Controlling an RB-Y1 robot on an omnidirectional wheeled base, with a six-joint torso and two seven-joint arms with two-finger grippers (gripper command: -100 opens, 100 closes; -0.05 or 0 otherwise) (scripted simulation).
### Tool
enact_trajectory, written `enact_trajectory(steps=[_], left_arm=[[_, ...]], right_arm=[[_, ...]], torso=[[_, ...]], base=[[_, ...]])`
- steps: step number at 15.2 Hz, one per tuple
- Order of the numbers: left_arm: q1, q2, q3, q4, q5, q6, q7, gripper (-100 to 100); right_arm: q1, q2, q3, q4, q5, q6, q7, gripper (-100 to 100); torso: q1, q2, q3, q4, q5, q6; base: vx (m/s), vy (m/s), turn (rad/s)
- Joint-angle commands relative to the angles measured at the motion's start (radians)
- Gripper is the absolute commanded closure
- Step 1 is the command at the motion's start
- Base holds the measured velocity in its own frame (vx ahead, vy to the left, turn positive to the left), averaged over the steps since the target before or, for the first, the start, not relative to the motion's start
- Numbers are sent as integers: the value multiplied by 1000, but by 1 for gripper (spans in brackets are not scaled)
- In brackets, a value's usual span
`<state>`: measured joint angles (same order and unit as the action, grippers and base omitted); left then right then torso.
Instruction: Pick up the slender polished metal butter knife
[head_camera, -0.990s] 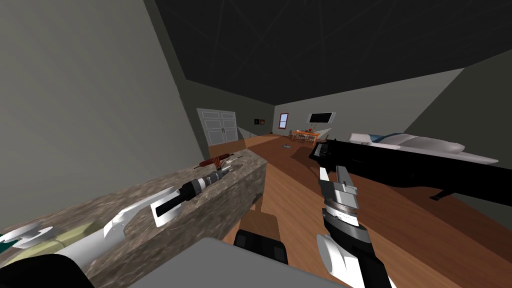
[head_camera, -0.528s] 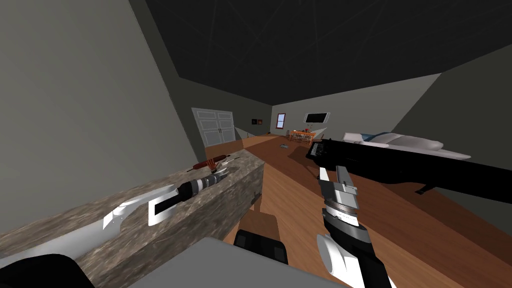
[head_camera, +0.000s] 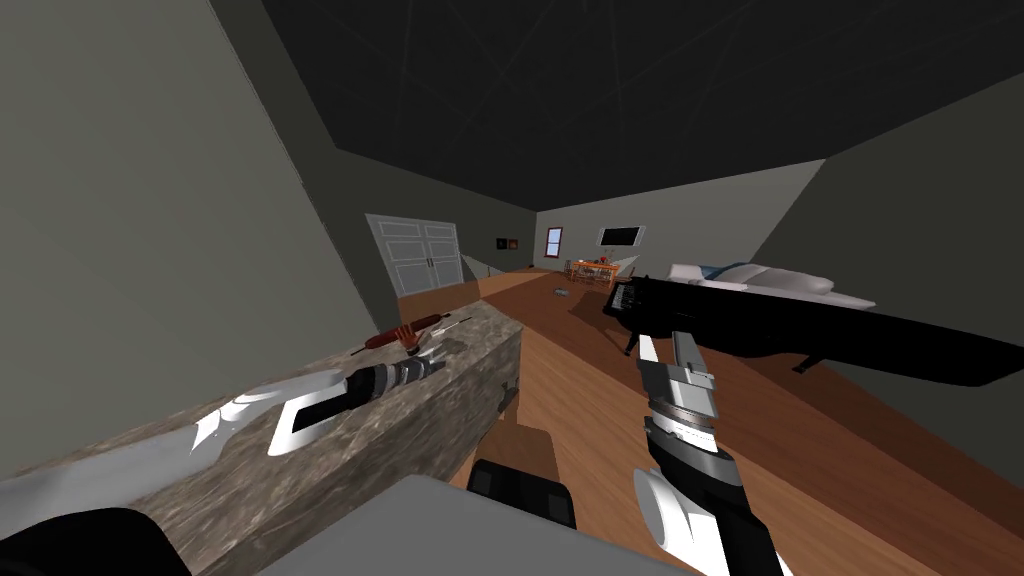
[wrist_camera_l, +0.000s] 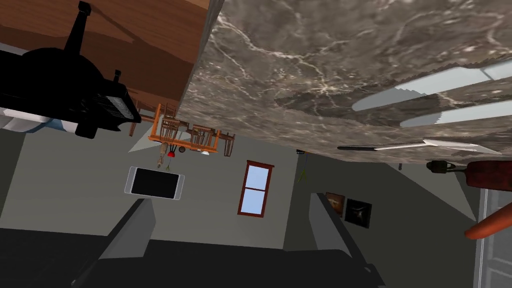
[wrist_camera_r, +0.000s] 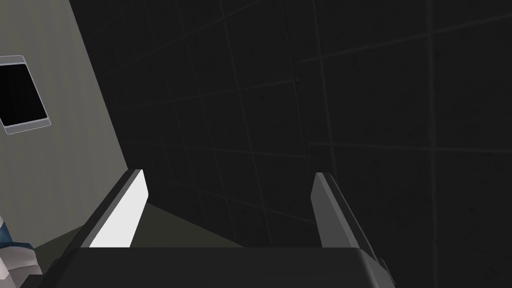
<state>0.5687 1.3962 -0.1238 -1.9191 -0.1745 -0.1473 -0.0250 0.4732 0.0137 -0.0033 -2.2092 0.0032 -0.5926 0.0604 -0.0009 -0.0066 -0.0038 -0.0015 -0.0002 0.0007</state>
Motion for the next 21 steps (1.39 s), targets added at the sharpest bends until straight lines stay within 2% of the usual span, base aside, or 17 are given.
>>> enact_trajectory(steps=[1,2,3,4,6,7,8,9,11,12,14,15,17,18,19,20,21], left_arm=[[3,37,-9,13,-1,-6,5,-100],[15,67,-38,36,-8,-12,14,-100],[15,86,-38,36,-8,-12,14,-100],[27,111,-67,59,-14,-20,23,-100],[27,134,-67,59,-14,-20,23,-100],[39,170,-98,81,-21,-30,33,-100],[39,179,-98,81,-21,-30,33,-100],[52,210,-130,103,-27,-41,43,-100],[52,223,-130,103,-27,-41,43,-100],[65,264,-162,125,-33,-54,53,-100],[65,264,-162,125,-33,-54,53,-100],[79,304,-186,146,-38,-68,63,-100],[79,304,-196,146,-38,-68,63,-100],[93,342,-228,166,-44,-84,74,-100],[93,342,-230,166,-44,-84,74,-100],[108,378,-264,185,-49,-100,84,-100],[108,378,-264,185,-49,-100,84,-100]], right_arm=[[0,0,0,0,0,0,0,0],[0,0,0,0,0,0,0,0],[0,0,0,0,0,0,0,0],[0,0,0,0,0,0,0,0],[0,0,0,0,0,0,0,0],[0,0,0,0,0,0,0,0],[0,0,0,0,0,0,0,0],[0,0,0,0,0,0,0,0],[0,0,0,0,0,0,0,0],[0,0,0,0,0,0,0,0],[0,0,0,0,0,0,0,0],[0,0,0,0,0,0,0,0],[0,0,0,0,0,0,0,0],[0,0,0,0,0,0,0,0],[0,0,0,0,0,0,0,0],[0,0,0,0,0,0,0,0],[0,0,0,0,0,0,0,0]], torso=[[0,0,0,0,0,0],[0,0,0,0,0,0],[0,1,0,0,0,0],[1,1,0,0,0,0],[1,0,0,0,0,0],[1,1,1,0,0,-1],[1,1,1,0,0,0],[1,1,0,0,0,0],[2,0,0,0,0,0],[2,1,0,0,0,-1],[1,1,1,0,0,0],[1,2,1,0,0,-1],[1,2,1,0,0,0],[1,2,1,0,0,-1],[1,2,1,0,0,0],[1,2,1,0,0,0],[2,2,1,0,0,0]], base=[[64,-4,-49],[64,-3,-122],[62,5,-140],[76,5,-184],[66,8,-106],[64,8,-159],[71,10,-149],[82,14,-183],[66,21,-104],[57,7,-174],[51,13,-105],[55,17,-134],[50,17,-120],[47,17,-167],[54,18,-181],[62,29,-197],[65,32,-178]])
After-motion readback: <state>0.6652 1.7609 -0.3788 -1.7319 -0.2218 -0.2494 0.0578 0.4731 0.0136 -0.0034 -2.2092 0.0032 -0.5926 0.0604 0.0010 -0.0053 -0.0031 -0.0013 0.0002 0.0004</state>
